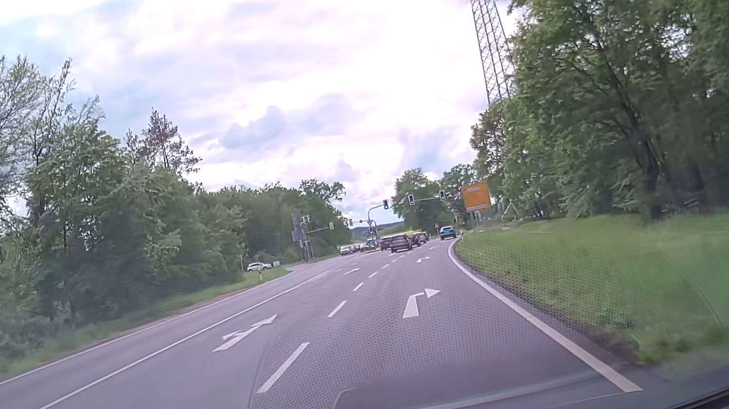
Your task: Follow the waypoints while adhering to traffic rules and regulations
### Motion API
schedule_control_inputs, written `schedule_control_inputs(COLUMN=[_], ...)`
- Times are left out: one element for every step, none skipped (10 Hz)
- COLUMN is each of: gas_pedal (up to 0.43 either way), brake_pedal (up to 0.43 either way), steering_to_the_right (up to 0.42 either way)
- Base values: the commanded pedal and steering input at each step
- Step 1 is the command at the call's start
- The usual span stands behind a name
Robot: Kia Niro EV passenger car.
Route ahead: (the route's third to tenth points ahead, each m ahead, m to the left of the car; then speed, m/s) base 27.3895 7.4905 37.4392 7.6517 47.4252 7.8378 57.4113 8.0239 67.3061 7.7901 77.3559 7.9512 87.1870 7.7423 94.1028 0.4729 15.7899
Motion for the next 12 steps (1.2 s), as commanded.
schedule_control_inputs(gas_pedal=[0.0,0.0,0.0,0.0,0.0,0.0,0.0,0.0,0.0,0.0,0.0,0.0], brake_pedal=[0.122,0.122,0.122,0.128,0.122,0.122,0.122,0.122,0.116,0.116,0.116,0.122], steering_to_the_right=[0.0,0.001,0.002,0.002,0.003,0.005,0.006,0.007,0.008,0.008,0.009,0.01])
